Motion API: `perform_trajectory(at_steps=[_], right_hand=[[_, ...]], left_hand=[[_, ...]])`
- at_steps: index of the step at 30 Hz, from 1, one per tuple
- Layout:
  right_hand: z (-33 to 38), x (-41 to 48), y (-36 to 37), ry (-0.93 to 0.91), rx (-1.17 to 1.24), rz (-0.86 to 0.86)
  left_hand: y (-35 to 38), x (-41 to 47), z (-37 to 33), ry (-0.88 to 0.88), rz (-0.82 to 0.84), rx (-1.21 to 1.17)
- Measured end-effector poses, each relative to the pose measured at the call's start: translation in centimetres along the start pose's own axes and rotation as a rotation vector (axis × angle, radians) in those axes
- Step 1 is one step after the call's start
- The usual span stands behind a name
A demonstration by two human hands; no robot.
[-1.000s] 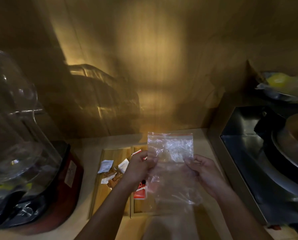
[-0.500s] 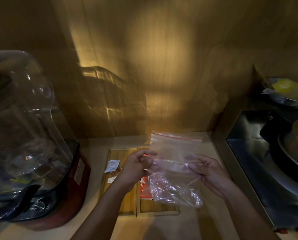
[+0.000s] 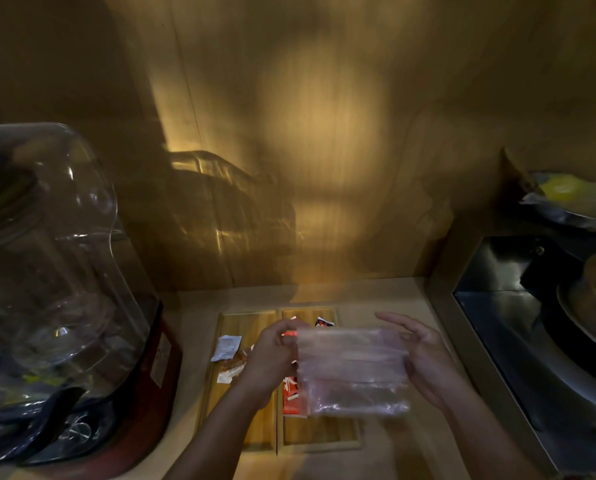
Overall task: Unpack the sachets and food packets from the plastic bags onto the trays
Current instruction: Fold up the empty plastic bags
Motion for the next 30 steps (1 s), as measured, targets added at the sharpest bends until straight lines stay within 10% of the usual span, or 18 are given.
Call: perform_trajectory(at_steps=[18, 30], right_hand=[[0.2, -0.5, 3.4, -0.027, 0.066, 0.223], [-0.6, 0.2, 4.7, -0.054, 0.020, 0.245]], left_hand=[[-2.1, -1.3, -1.6, 0.104, -0.076, -0.153], [-1.3, -1.7, 5.2, -0.392, -0.001, -0.297]])
Point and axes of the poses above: each hand's wrist, its own x-axis towards the middle knuckle, its own y-axis out of the palm, z = x × y, the point moved 10 cm from there along x, towards the middle knuckle, and after that the axes turned 7 degrees about -x, right-handed, at the moved point
